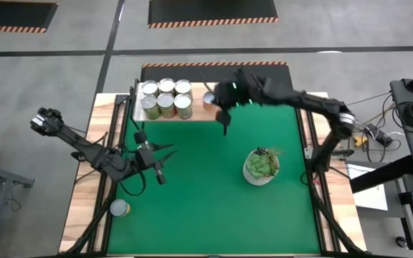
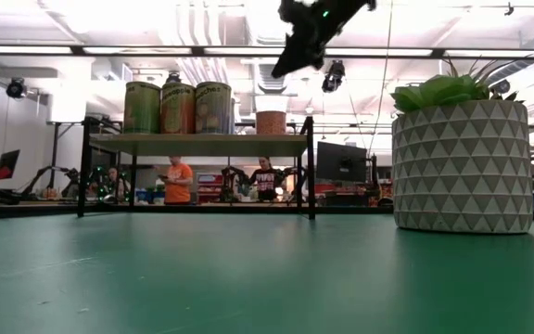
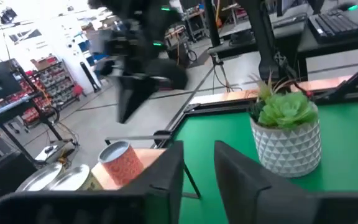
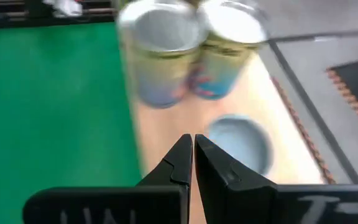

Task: Pick and place cans onto a shelf
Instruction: Put the small canned orange on the shelf

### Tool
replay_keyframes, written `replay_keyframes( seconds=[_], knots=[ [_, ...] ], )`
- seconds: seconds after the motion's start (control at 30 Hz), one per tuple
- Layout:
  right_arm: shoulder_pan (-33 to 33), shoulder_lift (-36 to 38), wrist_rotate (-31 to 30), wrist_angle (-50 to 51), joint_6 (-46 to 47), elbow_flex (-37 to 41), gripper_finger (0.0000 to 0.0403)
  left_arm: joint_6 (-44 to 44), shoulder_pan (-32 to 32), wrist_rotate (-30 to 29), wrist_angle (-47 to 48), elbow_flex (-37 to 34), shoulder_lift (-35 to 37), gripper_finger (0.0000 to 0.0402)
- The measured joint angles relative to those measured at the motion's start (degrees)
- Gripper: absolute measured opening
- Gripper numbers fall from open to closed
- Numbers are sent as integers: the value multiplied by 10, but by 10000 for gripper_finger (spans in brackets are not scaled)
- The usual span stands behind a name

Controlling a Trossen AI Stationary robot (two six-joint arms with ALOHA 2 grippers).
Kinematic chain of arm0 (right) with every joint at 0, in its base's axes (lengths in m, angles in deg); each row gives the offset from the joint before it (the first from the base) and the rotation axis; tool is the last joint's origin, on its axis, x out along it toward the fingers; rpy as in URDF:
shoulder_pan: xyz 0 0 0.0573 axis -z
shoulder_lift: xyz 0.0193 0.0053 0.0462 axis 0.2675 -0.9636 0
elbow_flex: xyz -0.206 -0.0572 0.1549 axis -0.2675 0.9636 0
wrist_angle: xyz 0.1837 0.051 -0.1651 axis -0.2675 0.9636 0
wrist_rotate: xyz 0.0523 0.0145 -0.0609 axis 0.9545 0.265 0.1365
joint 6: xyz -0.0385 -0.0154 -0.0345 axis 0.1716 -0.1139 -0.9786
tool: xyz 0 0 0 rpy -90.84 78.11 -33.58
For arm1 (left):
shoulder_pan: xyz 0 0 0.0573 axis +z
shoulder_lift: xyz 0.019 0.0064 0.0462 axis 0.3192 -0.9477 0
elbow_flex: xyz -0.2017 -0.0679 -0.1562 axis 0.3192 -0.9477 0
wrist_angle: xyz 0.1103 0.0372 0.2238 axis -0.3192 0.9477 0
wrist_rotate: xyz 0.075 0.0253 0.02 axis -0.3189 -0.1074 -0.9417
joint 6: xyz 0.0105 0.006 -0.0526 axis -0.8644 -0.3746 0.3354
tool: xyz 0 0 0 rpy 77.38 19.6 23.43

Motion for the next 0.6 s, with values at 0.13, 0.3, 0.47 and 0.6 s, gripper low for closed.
replay_keyframes(
  seconds=[0.13,0.3,0.47,0.6],
  knots=[
    [56,-84,33,47,-23,-105,9,-4,0,0,-11,-19,24,38],
    [76,-164,54,105,-67,-205,9,1,-2,0,-11,-20,38,14],
    [76,-213,53,151,-93,-264,9,4,-2,0,-9,-20,39,5],
    [75,-232,49,187,-95,-298,9,6,-2,0,-2,-20,39,4]
  ],
)
